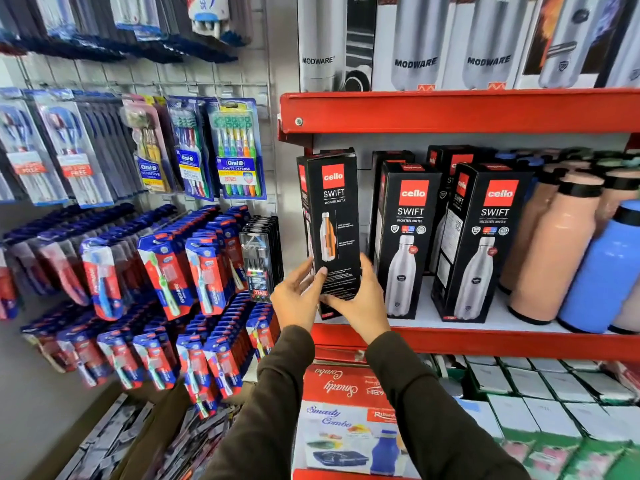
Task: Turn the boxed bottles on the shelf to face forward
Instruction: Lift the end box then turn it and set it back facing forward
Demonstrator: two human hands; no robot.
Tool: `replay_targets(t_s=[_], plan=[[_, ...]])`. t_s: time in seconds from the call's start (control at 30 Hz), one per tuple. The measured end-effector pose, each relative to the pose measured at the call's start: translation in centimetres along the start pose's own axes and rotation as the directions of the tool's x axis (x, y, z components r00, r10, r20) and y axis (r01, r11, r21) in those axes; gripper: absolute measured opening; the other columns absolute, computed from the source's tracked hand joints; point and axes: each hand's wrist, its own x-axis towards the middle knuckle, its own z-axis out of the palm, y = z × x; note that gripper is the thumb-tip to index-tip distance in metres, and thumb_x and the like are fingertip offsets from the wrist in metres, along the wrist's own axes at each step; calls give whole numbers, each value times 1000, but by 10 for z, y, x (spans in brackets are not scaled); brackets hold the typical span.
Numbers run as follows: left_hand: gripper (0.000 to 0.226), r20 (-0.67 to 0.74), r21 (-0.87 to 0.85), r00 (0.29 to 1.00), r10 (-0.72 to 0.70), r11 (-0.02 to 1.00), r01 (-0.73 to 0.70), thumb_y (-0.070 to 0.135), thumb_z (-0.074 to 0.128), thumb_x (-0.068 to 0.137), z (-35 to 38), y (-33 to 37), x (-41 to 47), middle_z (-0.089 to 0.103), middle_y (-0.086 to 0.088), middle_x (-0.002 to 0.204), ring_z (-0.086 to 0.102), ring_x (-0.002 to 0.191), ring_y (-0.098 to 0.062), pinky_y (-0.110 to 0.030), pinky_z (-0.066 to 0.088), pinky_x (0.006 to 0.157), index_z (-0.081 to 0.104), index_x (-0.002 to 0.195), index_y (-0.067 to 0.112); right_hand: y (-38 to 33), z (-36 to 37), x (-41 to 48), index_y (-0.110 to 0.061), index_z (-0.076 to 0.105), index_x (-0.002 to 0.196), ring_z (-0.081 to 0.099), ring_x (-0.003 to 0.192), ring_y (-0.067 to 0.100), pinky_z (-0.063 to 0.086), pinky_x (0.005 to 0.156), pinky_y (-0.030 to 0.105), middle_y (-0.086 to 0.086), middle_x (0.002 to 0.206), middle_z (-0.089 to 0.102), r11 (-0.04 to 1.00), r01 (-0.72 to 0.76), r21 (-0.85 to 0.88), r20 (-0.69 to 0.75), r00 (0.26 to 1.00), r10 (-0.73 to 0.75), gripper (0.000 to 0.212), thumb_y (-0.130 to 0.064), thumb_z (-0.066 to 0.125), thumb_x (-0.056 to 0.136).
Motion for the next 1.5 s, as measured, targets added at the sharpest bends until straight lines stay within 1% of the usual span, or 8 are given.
replay_targets(t_s=[0.23,0.43,0.67,0.93,1.03,1.23,1.4,1.5], plan=[[26,-30,52,996,85,995,-83,33,73,84,-5,6,1,76,3,102,72,94,-5,-26,59,85,75,106,21,-10,5,7,-28,38,138,56,121,12,48,104,32,-3,128,60,1000,25,-8,-100,995,-26,95,-29,91,59],[46,210,218,978,-12,975,-35,11,39,102,-10,0,27,41,-1,150,38,135,-10,-27,29,116,34,148,14,-12,6,9,-28,37,140,54,123,13,47,105,32,-4,131,57,999,32,-23,-77,996,-33,99,-32,90,56],[24,328,163,933,-150,982,100,9,40,101,-16,-6,35,57,12,111,52,113,-16,-45,38,113,49,109,30,-8,0,7,-27,13,156,38,139,9,33,117,32,-2,153,40,999,8,-33,30,1000,-7,108,-25,82,73],[34,317,235,945,-82,972,6,31,56,93,-19,-14,30,59,-9,130,55,125,-28,-52,43,109,48,123,15,-2,-3,7,-24,14,156,25,150,13,24,123,31,1,163,27,998,-27,-49,68,997,30,84,-14,63,90],[34,282,251,958,-55,968,-18,20,57,95,-14,-14,27,57,-12,130,58,121,-31,-47,47,106,47,125,6,-2,-5,7,-17,24,154,35,140,6,24,108,4,2,154,39,996,-15,-83,54,998,19,71,-7,58,92],[31,226,238,974,0,970,-55,18,59,94,-11,-22,20,55,-3,126,59,117,-24,-33,48,99,47,122,12,6,-1,11,-17,36,150,48,137,20,41,115,40,8,147,52,992,-16,-123,32,999,20,62,-5,55,93],[30,218,260,976,29,962,-87,17,59,94,-8,-26,14,54,2,122,55,114,-14,-10,43,87,47,120,16,15,2,6,-16,39,148,53,132,19,43,112,36,9,141,56,995,-54,-89,-16,998,53,60,1,55,92],[31,245,273,969,23,958,-92,17,58,95,-5,-22,13,53,5,123,53,116,-12,-11,41,88,46,123,16,18,1,6,-14,38,148,51,131,15,38,110,27,9,141,55,994,-75,-84,-13,997,74,59,0,53,93]])
